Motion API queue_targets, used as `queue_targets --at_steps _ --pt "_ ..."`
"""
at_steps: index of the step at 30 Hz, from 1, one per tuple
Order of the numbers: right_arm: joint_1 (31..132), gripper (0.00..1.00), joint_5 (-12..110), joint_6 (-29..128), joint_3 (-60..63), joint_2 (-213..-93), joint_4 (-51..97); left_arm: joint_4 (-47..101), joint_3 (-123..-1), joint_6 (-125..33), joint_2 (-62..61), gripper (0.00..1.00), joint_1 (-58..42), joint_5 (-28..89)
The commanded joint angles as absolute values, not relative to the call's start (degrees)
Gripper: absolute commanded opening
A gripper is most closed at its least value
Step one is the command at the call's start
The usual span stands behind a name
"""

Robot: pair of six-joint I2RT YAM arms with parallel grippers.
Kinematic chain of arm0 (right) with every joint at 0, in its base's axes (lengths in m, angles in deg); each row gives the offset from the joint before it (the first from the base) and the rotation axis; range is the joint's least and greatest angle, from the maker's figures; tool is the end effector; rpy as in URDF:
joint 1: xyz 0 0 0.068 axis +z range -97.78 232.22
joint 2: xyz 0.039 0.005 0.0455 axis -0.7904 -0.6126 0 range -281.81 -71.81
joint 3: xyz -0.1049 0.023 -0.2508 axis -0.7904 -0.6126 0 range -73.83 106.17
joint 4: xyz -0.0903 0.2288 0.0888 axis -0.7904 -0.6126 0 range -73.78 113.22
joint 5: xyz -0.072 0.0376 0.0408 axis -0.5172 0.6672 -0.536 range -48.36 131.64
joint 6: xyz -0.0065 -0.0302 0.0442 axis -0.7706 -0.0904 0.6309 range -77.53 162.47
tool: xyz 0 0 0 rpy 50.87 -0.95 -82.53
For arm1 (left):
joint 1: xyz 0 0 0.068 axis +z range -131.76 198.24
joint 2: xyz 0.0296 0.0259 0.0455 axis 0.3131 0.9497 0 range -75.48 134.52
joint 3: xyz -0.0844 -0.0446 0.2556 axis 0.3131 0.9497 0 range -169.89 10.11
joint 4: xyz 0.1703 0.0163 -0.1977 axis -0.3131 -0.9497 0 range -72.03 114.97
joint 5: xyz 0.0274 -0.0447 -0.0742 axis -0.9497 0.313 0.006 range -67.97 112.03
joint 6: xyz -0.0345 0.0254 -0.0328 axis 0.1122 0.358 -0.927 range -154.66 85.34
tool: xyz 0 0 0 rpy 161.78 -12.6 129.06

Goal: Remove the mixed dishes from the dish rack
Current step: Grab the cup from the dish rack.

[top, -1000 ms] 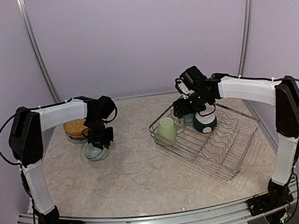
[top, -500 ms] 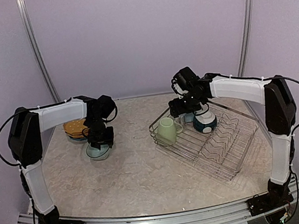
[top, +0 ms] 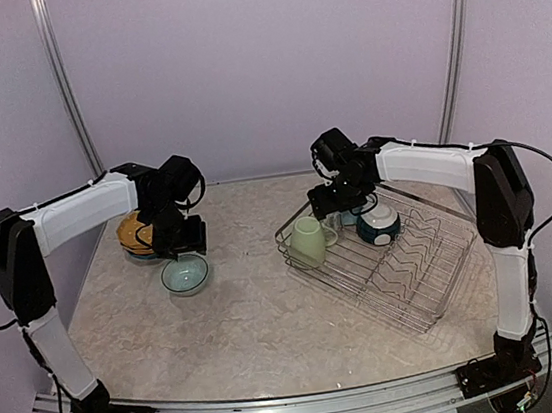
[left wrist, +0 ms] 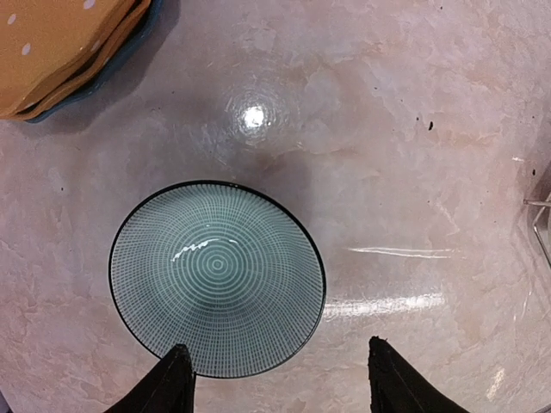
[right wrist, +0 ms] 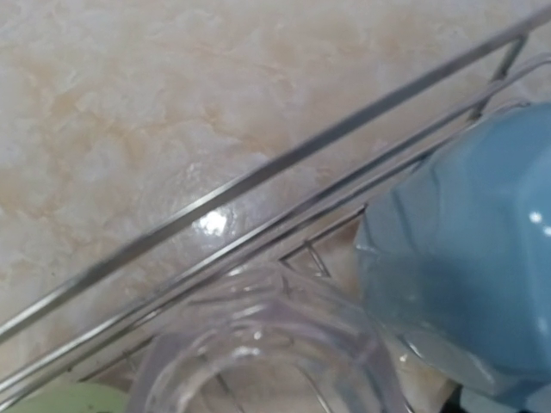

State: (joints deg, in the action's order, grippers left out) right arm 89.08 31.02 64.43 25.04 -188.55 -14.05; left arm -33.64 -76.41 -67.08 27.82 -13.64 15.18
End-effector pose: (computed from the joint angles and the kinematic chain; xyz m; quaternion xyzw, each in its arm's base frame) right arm 0.3661 0.2663 0.2416 -0.0957 0.9456 0.0696 0.3031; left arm 0.3080 -0.1867 0.2513 -0.0123 0.9901 -0.0174 0.1390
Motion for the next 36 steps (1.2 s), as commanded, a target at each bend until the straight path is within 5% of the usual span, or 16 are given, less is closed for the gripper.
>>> queue_targets --at_steps 1,15,36 --pt "89.73 0.79 29.60 64.56 27.21 -191.01 -16.35 -34.68 -77.78 -66.23 23.95 0.67 -14.32 15.74" --pt "89.81 0.72 29.33 63.43 28.12 -192.70 -15.73 -34.09 -79.27 -66.39 18.27 0.79 -16.16 15.49" --pt "89.97 0.25 30.39 63.33 11.19 -173.89 -3.40 -26.86 -78.23 -69.55 13.08 0.87 -15.34 27.33"
